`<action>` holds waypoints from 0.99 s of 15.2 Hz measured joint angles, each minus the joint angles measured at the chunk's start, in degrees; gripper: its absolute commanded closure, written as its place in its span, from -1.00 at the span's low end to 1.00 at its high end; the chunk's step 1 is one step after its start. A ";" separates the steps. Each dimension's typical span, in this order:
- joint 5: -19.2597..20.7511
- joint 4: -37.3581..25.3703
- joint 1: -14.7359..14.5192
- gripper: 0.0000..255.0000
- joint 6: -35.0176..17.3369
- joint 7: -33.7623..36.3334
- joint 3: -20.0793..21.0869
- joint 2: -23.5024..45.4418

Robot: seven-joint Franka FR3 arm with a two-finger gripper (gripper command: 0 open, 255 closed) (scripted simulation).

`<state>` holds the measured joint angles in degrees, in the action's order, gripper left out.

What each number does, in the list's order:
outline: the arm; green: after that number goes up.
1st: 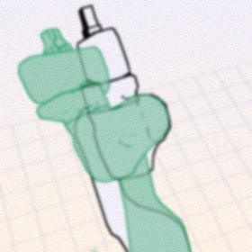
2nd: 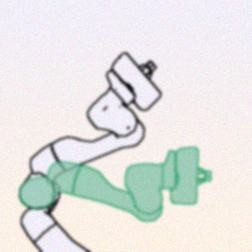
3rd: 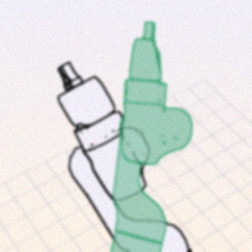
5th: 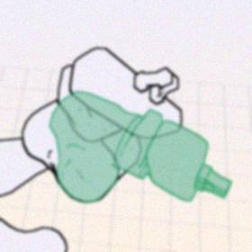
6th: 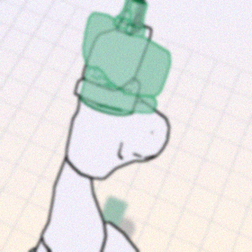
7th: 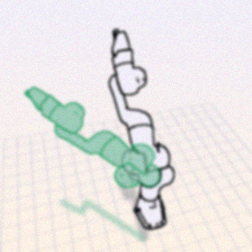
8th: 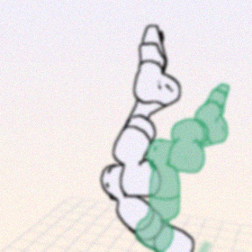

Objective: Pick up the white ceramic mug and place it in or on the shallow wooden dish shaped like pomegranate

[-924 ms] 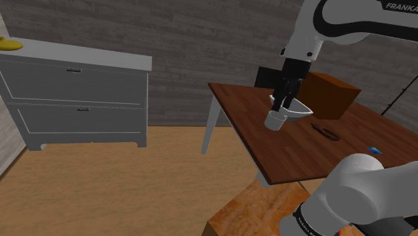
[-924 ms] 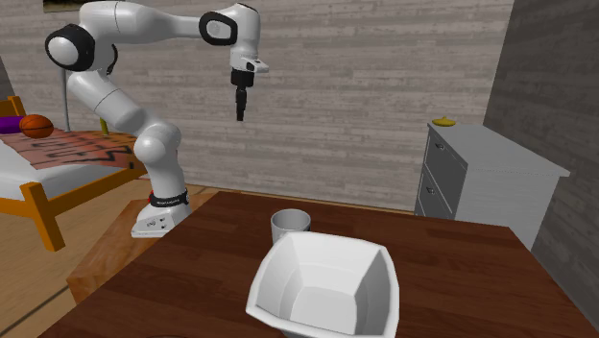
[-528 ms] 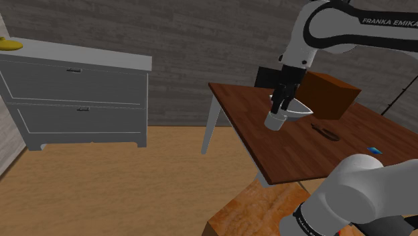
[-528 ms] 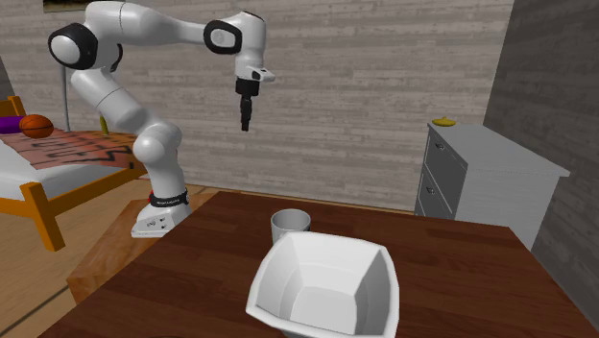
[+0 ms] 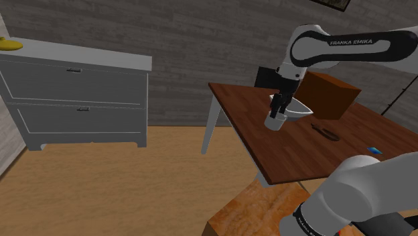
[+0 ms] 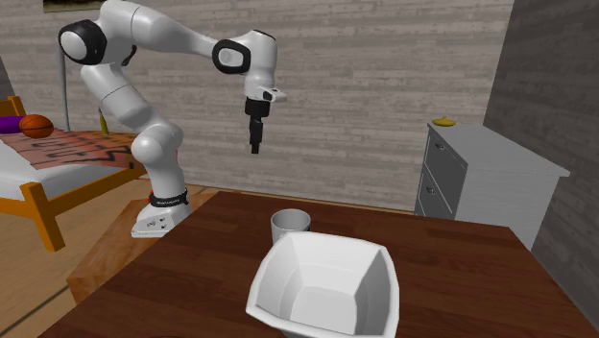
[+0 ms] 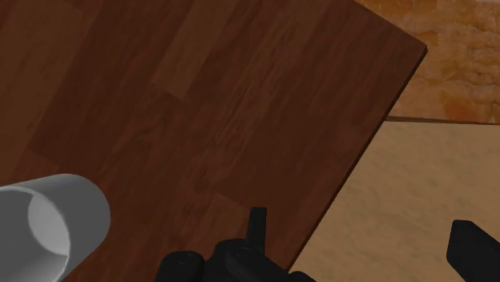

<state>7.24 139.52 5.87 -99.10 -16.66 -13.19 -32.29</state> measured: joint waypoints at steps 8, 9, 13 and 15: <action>4.09 -3.38 2.22 -1.00 -11.08 -7.28 -6.42 12.53; 4.16 -4.00 2.28 -1.00 -12.57 -7.92 -7.00 14.44; 4.19 -7.19 3.17 -1.00 -18.04 -11.86 -9.94 22.02; 4.15 -8.48 3.85 -1.00 -20.17 -13.82 -11.21 24.88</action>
<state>11.39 131.04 9.72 -119.27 -30.48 -24.41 -7.41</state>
